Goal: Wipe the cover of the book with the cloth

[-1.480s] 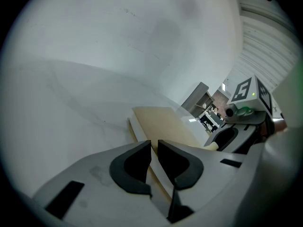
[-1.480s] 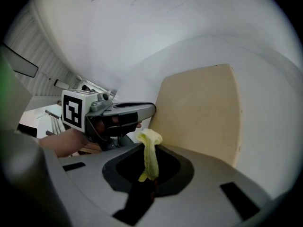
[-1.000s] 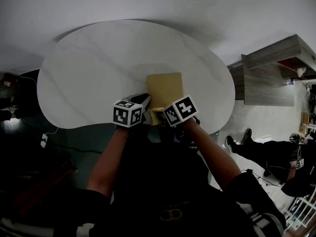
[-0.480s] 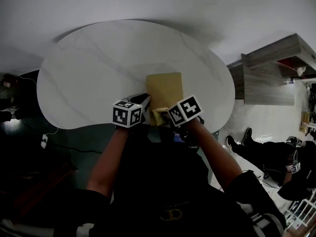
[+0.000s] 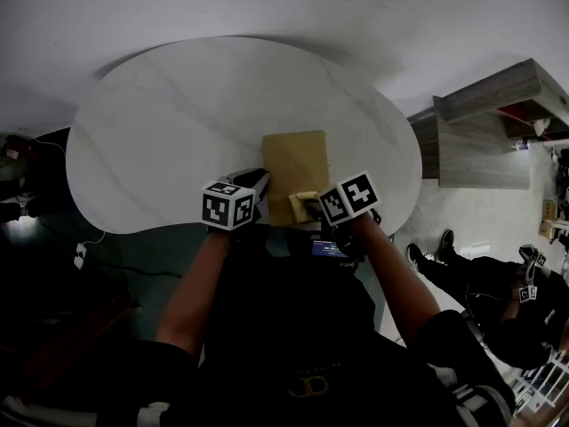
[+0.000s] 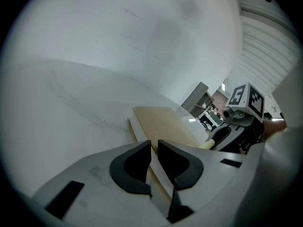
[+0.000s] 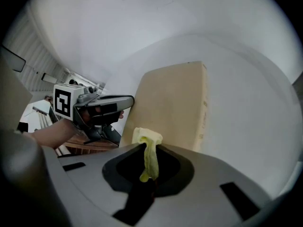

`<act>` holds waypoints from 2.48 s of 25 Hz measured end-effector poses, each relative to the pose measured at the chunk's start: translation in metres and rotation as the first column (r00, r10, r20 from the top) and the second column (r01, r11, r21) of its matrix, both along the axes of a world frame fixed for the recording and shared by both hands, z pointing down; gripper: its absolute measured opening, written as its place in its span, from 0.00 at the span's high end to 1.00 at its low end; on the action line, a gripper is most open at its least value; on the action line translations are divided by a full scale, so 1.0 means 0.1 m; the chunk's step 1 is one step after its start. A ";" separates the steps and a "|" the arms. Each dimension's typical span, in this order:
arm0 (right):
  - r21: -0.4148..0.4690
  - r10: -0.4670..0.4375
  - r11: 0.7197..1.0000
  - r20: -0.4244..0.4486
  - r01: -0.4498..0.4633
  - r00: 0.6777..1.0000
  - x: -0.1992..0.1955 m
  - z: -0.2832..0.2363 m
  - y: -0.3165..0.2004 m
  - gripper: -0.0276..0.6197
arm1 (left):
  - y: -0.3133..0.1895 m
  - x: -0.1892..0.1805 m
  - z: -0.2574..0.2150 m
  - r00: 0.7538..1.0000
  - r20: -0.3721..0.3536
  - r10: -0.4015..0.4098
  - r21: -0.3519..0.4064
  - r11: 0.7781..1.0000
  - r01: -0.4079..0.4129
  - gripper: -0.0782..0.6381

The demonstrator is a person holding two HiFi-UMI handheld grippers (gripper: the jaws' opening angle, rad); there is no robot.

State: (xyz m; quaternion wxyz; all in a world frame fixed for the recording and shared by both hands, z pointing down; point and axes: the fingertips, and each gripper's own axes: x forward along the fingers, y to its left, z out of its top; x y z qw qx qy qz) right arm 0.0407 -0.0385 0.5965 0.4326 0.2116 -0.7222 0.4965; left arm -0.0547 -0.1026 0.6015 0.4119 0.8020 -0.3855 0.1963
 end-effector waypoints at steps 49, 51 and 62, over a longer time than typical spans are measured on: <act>0.275 0.203 0.931 0.151 -0.238 0.968 0.20 -0.42 -0.72 0.82 | 0.01 -0.03 -0.01 0.999 0.044 -0.006 0.002 1.000 0.006 0.82; 0.327 0.204 0.913 0.156 -0.245 0.966 0.22 -0.45 -0.82 0.82 | 0.00 -0.02 -0.03 0.999 0.045 -0.007 0.008 1.000 0.007 0.82; 0.537 0.199 0.787 0.245 -0.304 0.949 0.22 -0.88 -1.21 0.82 | -0.36 0.04 -0.56 0.998 -0.003 -0.063 0.224 0.973 0.062 0.84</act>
